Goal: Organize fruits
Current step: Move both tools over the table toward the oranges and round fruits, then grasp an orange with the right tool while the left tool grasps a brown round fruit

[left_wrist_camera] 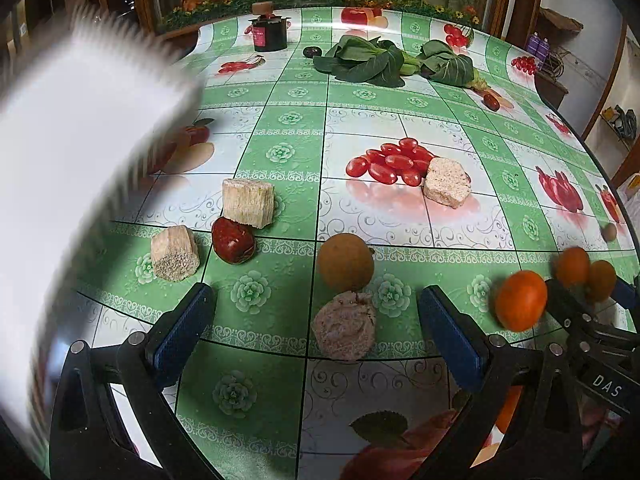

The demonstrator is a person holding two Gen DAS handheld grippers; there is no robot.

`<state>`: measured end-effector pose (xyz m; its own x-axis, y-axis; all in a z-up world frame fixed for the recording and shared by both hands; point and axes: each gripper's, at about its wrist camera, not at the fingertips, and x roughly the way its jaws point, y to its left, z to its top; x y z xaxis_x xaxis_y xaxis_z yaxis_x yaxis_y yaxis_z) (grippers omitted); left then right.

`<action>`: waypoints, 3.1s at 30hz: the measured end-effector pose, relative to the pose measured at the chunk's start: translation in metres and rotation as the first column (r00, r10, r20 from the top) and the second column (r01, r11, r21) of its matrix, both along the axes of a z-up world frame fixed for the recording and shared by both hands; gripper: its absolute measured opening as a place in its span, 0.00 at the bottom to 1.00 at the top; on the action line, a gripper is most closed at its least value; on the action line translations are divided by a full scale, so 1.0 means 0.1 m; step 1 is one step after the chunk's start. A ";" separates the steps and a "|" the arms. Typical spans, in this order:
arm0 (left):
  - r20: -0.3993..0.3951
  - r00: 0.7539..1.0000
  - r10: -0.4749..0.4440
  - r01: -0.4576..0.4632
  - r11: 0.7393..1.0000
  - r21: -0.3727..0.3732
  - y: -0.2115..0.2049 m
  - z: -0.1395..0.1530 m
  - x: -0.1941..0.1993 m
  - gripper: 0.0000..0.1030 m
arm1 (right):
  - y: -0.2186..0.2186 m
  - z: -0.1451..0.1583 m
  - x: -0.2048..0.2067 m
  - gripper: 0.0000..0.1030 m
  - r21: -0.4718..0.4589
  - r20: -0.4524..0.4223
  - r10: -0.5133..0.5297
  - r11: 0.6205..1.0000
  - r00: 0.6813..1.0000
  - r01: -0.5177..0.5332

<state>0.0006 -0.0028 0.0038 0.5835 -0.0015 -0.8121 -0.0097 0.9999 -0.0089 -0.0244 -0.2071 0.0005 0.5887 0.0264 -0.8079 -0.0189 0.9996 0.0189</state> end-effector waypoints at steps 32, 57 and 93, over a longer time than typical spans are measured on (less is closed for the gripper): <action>-0.001 1.000 -0.009 0.009 1.000 0.000 0.02 -0.02 -0.02 1.00 | -0.37 0.26 -0.29 0.66 0.247 -0.004 0.079 0.966 0.997 -0.075; -0.008 0.950 -0.311 0.311 0.950 -0.040 0.13 0.57 -1.33 0.93 | -0.61 0.59 -1.24 0.62 0.124 0.101 0.237 0.961 0.966 -0.249; -0.059 0.917 -0.395 0.389 0.917 -0.084 0.11 0.16 -1.71 0.22 | 0.70 0.32 -1.05 0.45 0.158 0.043 0.504 0.849 0.863 -0.504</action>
<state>-0.1708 0.0078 0.0194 0.4639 -0.2756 -0.8419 0.3797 0.9205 -0.0921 -0.1296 -0.1367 0.0322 0.4603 0.4464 -0.7673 -0.5190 0.8366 0.1754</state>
